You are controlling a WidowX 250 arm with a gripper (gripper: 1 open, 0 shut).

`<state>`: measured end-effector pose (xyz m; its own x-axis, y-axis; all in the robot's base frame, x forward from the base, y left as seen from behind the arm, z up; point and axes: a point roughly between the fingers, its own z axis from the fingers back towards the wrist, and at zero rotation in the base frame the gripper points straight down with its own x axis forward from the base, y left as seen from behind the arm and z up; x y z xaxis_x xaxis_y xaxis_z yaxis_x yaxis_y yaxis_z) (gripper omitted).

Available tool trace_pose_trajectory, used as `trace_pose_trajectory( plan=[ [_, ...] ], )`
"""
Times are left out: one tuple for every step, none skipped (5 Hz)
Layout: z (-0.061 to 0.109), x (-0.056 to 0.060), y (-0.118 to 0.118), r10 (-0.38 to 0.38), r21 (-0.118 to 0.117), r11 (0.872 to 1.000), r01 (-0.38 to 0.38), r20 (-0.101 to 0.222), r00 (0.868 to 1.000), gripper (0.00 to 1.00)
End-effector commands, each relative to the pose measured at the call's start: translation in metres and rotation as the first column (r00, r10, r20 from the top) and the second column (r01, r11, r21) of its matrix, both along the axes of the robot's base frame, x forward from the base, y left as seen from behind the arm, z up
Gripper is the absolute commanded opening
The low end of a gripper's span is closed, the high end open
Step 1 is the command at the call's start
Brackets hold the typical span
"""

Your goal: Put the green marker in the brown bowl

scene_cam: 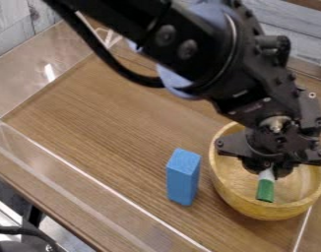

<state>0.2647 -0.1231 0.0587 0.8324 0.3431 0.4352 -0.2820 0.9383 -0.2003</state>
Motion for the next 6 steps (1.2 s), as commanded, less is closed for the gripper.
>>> trace_pose_trajectory(
  plan=[
    [0.0057, 0.0027, -0.0005, 0.005, -0.011, 1.000, -0.004, 0.017, 1.000, 0.00],
    [0.0054, 0.0031, 0.0008, 0.007, -0.010, 1.000, -0.007, 0.015, 1.000, 0.00],
    [0.0045, 0.0039, 0.0018, 0.010, -0.011, 1.000, -0.010, 0.015, 1.000, 0.00],
    [0.0040, 0.0047, 0.0030, 0.012, -0.010, 1.000, -0.012, 0.014, 1.000, 0.00],
    [0.0039, 0.0056, 0.0041, 0.012, -0.011, 1.000, -0.012, 0.016, 1.000, 0.00],
    [0.0047, 0.0067, 0.0054, 0.012, -0.010, 1.000, -0.011, 0.019, 1.000, 0.00]
  ],
)
